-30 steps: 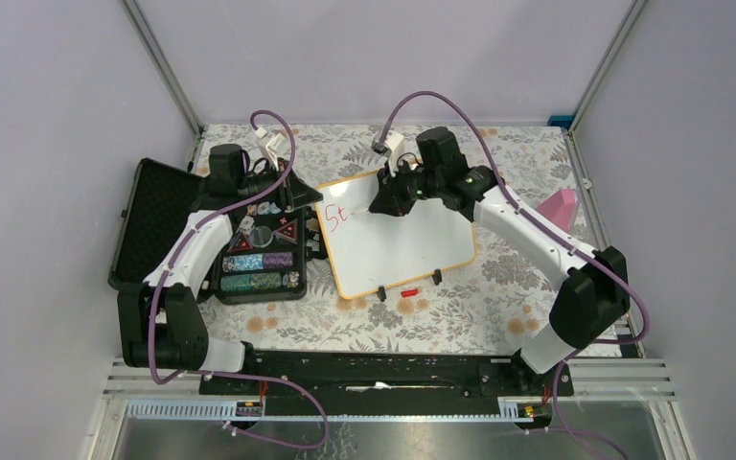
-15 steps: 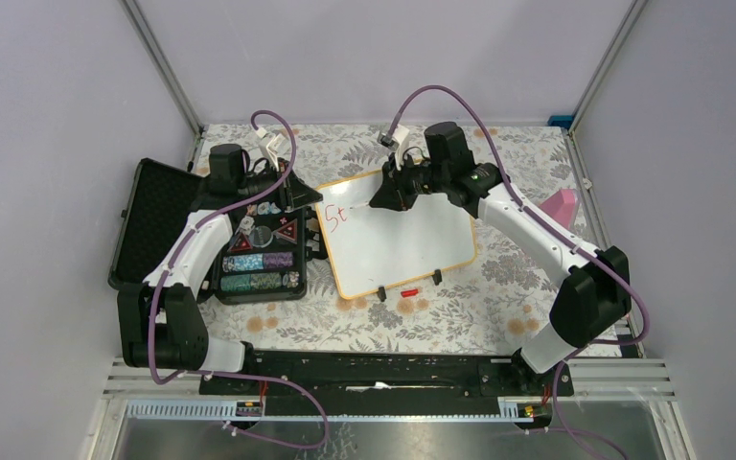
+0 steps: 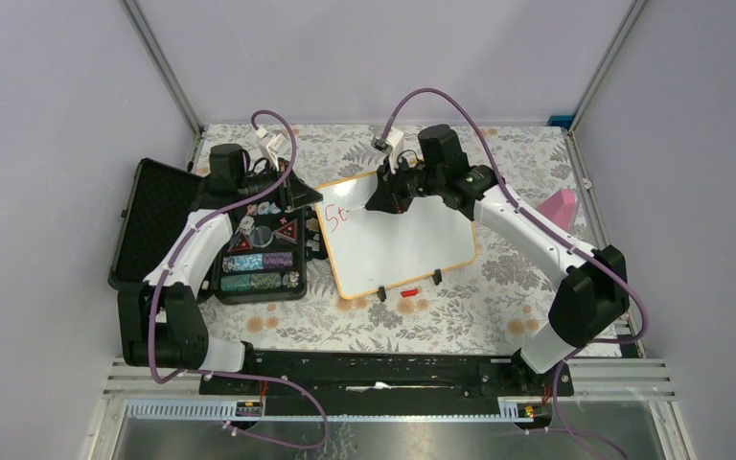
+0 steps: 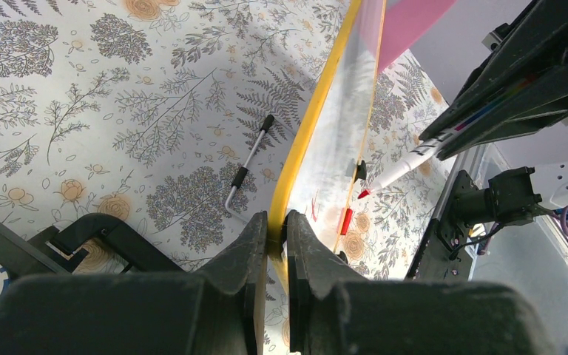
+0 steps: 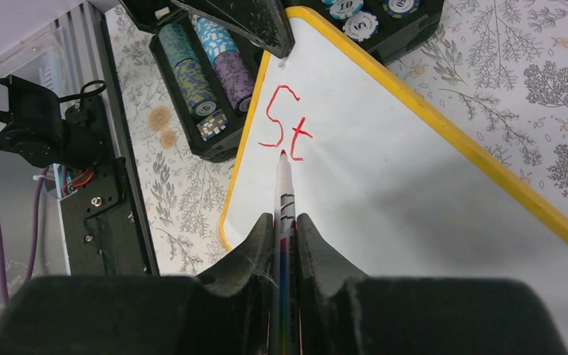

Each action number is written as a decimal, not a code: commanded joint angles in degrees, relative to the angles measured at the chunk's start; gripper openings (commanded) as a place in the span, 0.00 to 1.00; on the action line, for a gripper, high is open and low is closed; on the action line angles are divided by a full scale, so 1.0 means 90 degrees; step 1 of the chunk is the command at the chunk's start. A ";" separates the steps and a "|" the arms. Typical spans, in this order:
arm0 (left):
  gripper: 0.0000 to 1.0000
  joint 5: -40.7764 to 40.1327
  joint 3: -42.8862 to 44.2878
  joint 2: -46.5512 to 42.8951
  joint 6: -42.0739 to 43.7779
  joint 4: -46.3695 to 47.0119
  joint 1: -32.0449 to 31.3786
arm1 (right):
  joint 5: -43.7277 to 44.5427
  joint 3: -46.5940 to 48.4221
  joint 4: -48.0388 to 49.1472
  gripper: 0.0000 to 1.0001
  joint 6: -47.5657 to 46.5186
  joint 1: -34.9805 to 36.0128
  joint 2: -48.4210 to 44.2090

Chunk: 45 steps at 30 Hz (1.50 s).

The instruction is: Write a sentence on the whiteboard

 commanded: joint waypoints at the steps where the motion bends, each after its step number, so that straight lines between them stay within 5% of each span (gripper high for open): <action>1: 0.00 -0.0098 0.0105 0.0087 0.0277 -0.0220 -0.0147 | 0.0306 0.0081 0.0242 0.00 -0.0130 0.0050 0.0080; 45: 0.00 -0.0113 0.0081 0.0085 0.0306 -0.0224 -0.0176 | 0.0461 0.0354 0.0244 0.00 -0.0072 0.0055 0.0267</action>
